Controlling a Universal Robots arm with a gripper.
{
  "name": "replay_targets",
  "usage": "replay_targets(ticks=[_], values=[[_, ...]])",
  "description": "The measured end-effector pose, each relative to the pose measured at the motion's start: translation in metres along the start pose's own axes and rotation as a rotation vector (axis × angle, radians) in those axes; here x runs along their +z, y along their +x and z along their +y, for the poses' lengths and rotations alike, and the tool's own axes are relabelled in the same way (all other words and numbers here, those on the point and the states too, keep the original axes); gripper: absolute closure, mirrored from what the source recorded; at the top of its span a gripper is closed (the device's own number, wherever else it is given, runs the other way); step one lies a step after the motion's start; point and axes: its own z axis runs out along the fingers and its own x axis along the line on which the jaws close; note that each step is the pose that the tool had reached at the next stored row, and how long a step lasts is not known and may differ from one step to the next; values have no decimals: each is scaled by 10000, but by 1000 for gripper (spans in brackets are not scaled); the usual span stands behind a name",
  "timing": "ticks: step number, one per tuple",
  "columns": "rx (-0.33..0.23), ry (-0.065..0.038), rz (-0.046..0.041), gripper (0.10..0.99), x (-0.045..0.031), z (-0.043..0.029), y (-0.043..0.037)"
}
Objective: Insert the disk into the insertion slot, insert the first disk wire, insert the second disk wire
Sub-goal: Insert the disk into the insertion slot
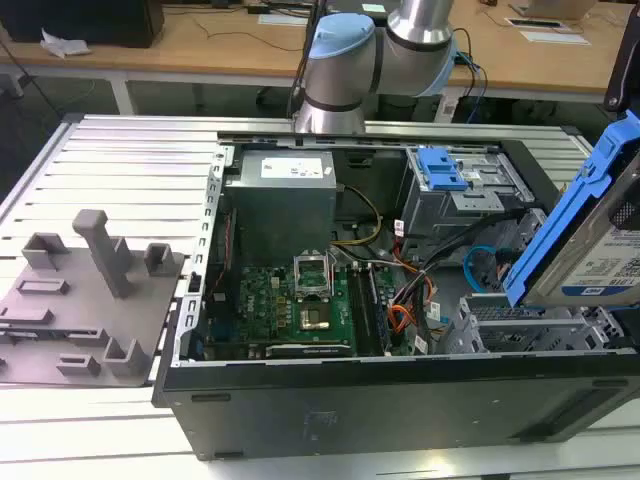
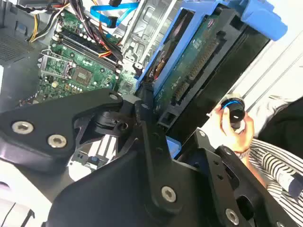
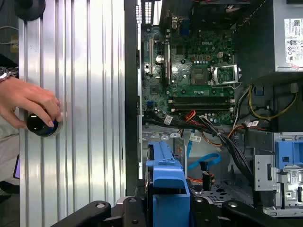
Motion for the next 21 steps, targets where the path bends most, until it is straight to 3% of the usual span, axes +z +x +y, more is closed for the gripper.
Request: replay_targets(ticks=[2,14,17,19,21], values=[[0,0,-2,722,92,-3,0],[2,-1,-3,722,249,-10,-5],[1,0,-1,722,249,-15,-114],[0,-1,6,722,248,-17,-267],[-1,0,2,722,256,-17,-304]])
